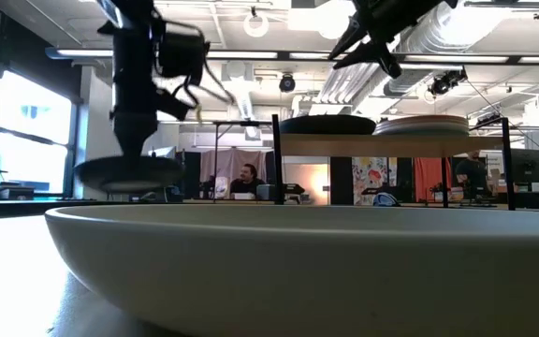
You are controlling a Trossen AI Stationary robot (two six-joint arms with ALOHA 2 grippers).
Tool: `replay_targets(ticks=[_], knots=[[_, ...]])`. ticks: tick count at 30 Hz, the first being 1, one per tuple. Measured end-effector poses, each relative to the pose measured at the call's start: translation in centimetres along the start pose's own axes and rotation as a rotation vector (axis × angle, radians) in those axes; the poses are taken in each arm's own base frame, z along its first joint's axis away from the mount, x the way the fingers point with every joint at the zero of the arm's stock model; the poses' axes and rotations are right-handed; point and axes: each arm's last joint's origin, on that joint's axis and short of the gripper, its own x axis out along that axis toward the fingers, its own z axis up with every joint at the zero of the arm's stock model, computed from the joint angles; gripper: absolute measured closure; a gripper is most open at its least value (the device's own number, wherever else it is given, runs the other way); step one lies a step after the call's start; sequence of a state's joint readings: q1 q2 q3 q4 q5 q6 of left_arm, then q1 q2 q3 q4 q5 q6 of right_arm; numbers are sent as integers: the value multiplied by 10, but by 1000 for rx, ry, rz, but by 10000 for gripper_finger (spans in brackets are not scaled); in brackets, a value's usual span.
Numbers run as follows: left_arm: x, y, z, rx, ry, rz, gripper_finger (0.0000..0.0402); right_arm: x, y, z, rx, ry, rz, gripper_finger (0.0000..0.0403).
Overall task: Place and stack plates onto a shelf
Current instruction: Stack the black plate on top of the black plate on the shelf
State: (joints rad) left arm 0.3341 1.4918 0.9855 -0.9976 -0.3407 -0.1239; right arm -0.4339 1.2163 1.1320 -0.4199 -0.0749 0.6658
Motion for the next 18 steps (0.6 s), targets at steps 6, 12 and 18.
replay_targets(ticks=[6,12,18], knots=[[-37,2,14,141,-65,96,400,0,4,6,-53,-72,27,328],[-72,1,23,366,-125,228,400,-1,6,12,-77,-159,14,291],[-105,-4,30,643,-187,409,400,-4,8,23,-64,-311,-8,259]])
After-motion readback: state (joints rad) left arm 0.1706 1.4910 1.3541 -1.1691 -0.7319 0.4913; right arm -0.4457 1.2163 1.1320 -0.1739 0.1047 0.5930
